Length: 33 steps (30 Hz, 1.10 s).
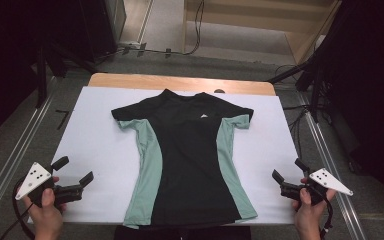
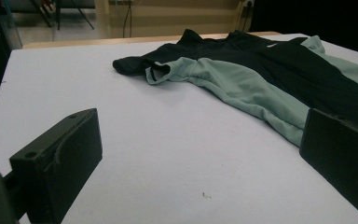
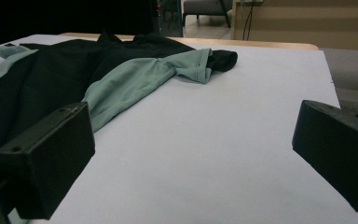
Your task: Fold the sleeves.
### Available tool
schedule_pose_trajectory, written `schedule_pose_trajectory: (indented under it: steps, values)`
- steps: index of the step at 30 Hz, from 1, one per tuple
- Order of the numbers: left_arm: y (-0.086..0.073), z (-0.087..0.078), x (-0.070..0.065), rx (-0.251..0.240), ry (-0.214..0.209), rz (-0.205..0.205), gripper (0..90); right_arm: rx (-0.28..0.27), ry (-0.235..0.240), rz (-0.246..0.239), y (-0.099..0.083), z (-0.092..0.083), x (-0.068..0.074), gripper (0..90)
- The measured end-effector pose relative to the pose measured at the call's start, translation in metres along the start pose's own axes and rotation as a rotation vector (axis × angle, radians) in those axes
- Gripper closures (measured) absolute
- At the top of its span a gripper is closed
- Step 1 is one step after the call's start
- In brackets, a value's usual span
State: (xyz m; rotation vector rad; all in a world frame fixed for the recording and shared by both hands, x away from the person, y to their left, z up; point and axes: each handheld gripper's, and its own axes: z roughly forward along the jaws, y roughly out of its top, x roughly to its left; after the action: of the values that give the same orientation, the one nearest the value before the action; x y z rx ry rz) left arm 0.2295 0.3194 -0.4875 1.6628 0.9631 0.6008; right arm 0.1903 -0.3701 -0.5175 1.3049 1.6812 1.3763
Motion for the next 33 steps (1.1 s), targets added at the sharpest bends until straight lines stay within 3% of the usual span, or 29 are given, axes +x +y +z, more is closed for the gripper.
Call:
schedule_pose_trajectory:
  steps: [15, 21, 25, 29, 33]
  values:
    - [0.018, 0.006, -0.007, -0.026, -0.020, 0.006, 0.0, 0.000, 0.013, -0.020, -0.001, 0.001, 0.002, 0.0]
    - [0.031, 0.018, -0.018, 0.031, -0.036, 0.050, 0.0, -0.002, 0.009, -0.006, -0.001, 0.001, 0.001, 0.0]
    - [0.038, 0.026, -0.023, 0.043, -0.052, 0.069, 0.0, -0.003, 0.015, -0.003, -0.001, 0.001, 0.001, 0.0]
    - [0.045, 0.033, -0.023, 0.044, -0.093, 0.030, 0.0, -0.004, 0.019, -0.007, -0.002, 0.001, 0.001, 0.0]
    - [0.050, 0.040, -0.021, 0.062, -0.098, 0.027, 0.0, -0.006, 0.021, -0.009, -0.002, 0.001, 0.001, 0.0]
